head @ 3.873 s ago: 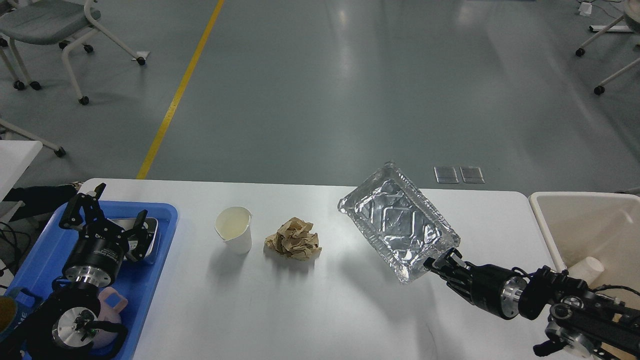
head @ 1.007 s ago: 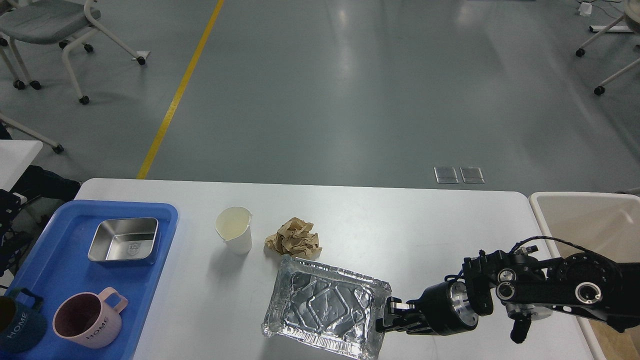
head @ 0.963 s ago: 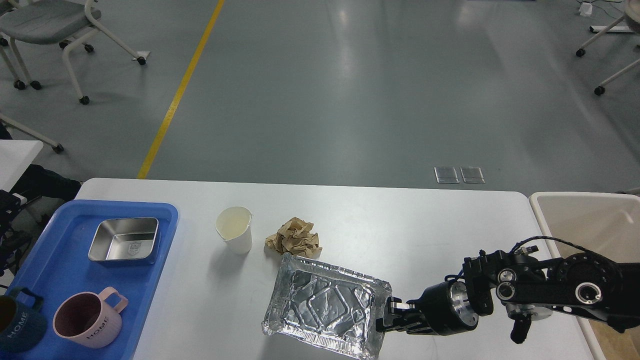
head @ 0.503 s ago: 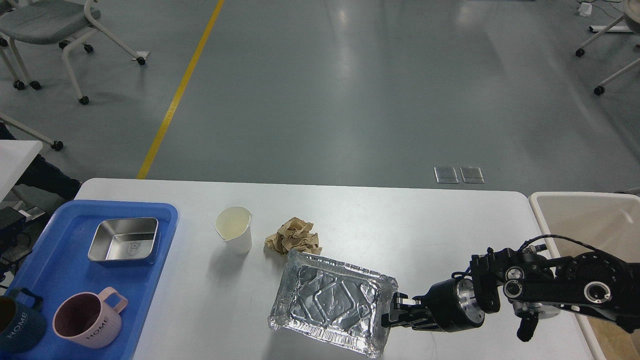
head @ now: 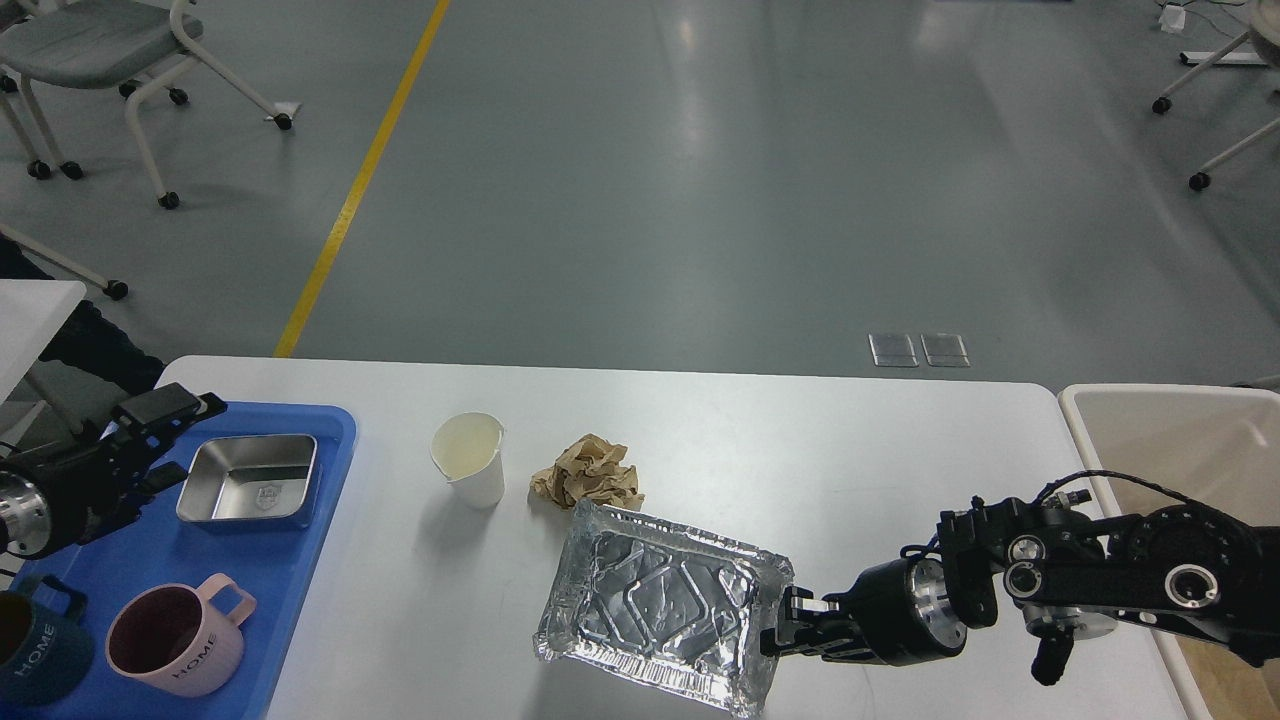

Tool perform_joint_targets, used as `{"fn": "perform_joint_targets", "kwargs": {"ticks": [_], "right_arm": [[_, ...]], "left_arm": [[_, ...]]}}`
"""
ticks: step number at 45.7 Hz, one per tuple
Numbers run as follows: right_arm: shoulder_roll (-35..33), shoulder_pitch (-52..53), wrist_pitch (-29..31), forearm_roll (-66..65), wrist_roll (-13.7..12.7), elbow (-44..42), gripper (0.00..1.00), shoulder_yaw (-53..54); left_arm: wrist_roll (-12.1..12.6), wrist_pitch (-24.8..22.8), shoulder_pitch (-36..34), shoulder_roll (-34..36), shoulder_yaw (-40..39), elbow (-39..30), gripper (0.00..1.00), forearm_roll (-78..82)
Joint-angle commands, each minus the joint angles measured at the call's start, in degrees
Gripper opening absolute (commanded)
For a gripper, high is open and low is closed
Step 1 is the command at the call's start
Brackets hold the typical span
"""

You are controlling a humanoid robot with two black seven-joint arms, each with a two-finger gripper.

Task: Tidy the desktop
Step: 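Reach the left gripper to the paper cup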

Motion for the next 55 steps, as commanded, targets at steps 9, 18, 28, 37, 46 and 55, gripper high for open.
{"fn": "perform_joint_targets", "kwargs": {"ticks": [9,18,28,37,46,55], "right_arm": [[0.3,-0.5,0.1,0.0,0.0,0.0,0.0,-0.6],[-0.1,-0.5,0.2,0.1,0.0,0.1,0.0,-0.3],[-0.2,-0.7,0.1,0.0,0.0,0.0,0.0,-0.2],[-0.3,-0.7,0.1,0.0,0.0,0.0,0.0,0.0],[-0.3,-0.7,0.1,-0.1,0.1,0.0,0.0,0.1],[-0.3,-0.7,0.0,-0.1,0.1,0.1,0.0,0.2]], "left_arm": [[0.1,-0.1,-12.4,-10.7,11.5,8.7,0.96,1.2],[0.2,0.0,-16.9,-14.6,17.2,9.0,0.96,1.6],[0.2,0.2,-19.8,-18.2,24.0,12.5,0.96,1.6],[0.1,0.2,-20.1,-22.0,24.2,16.2,0.96,1.5],[0.0,0.2,-21.8,-25.7,26.1,19.4,0.94,1.6],[-0.2,1.1,-24.3,-28.1,31.4,20.5,0.9,2.5]]}}
